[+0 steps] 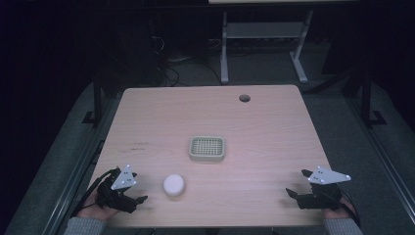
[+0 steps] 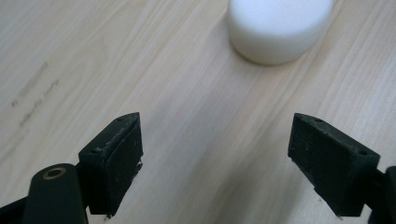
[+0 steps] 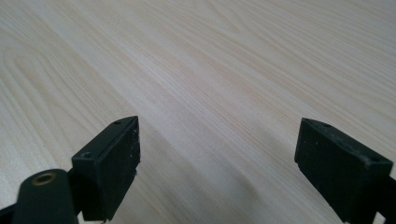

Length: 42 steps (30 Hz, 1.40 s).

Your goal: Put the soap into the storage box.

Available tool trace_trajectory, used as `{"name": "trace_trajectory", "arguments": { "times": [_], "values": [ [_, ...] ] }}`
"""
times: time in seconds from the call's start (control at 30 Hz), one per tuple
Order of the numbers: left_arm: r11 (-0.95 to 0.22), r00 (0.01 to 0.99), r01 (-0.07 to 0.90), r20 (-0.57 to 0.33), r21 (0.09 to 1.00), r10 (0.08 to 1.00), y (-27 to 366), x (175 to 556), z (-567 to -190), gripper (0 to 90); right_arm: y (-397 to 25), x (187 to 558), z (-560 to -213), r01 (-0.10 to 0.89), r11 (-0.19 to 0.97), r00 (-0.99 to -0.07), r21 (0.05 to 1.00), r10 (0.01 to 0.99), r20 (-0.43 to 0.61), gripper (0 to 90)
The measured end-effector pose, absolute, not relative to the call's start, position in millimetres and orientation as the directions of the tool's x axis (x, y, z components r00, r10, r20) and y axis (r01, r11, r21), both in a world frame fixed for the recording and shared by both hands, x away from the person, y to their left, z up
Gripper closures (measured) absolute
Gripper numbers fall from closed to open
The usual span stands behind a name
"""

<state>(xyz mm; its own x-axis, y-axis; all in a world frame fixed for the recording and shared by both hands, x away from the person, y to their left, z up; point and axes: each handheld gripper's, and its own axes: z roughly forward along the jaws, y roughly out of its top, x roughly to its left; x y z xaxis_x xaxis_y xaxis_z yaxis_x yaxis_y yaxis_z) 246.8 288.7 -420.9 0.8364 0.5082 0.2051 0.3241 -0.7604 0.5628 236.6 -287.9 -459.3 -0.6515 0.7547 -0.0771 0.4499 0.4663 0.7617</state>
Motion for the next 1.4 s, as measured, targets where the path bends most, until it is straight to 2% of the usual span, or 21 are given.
{"name": "trace_trajectory", "arguments": {
  "times": [0.4,0.67,1.4],
  "values": [
    [-0.826,0.874,0.266,0.237,0.497,0.424,266.4,255.4,-398.2,17.3,-287.1,237.0,-459.8,0.448,0.47,-0.655,0.761,0.751,-0.079,13.7],
    [-0.856,0.902,0.238,0.221,0.459,0.37,252.3,260.1,-395.5,17.2,-287.3,236.2,-459.2,0.448,0.47,-0.653,0.76,0.753,-0.081,13.7],
    [-0.892,0.934,0.199,0.197,0.406,0.298,226.9,270.8,-391.7,16.4,-287.1,235.6,-458.8,0.448,0.464,-0.654,0.765,0.753,-0.074,13.7]
  ]
}}
